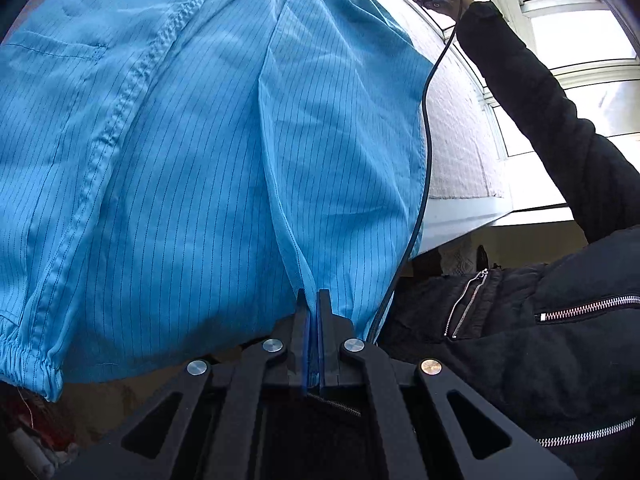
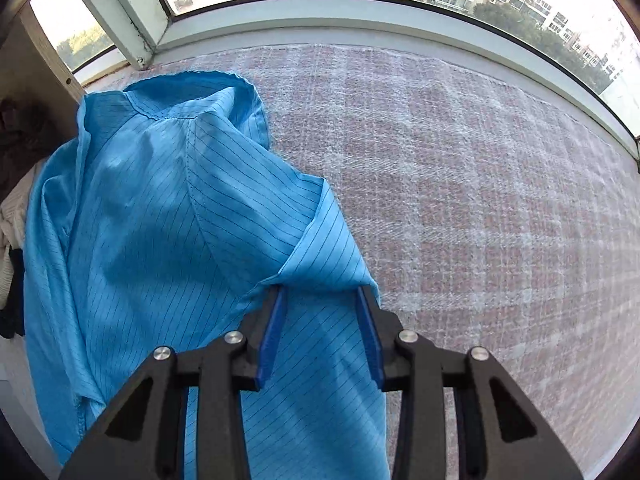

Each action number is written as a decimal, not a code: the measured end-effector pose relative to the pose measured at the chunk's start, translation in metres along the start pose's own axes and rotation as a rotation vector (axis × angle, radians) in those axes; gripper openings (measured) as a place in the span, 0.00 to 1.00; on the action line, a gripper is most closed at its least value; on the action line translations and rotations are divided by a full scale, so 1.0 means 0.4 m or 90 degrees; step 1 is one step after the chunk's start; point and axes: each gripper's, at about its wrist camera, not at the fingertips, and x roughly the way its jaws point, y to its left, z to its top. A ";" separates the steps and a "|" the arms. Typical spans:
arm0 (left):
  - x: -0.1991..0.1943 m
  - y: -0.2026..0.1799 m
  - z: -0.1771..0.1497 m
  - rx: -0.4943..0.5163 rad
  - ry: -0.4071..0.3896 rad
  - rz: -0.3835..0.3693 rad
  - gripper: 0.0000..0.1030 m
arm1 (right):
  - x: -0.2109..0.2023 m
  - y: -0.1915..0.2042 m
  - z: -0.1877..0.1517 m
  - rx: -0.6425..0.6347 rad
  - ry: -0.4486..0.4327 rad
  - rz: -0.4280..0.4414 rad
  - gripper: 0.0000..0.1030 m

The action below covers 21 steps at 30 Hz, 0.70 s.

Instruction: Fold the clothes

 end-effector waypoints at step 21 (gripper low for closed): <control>0.017 -0.046 -0.020 0.057 0.017 -0.005 0.00 | -0.166 -0.292 -0.611 0.137 0.076 0.218 0.35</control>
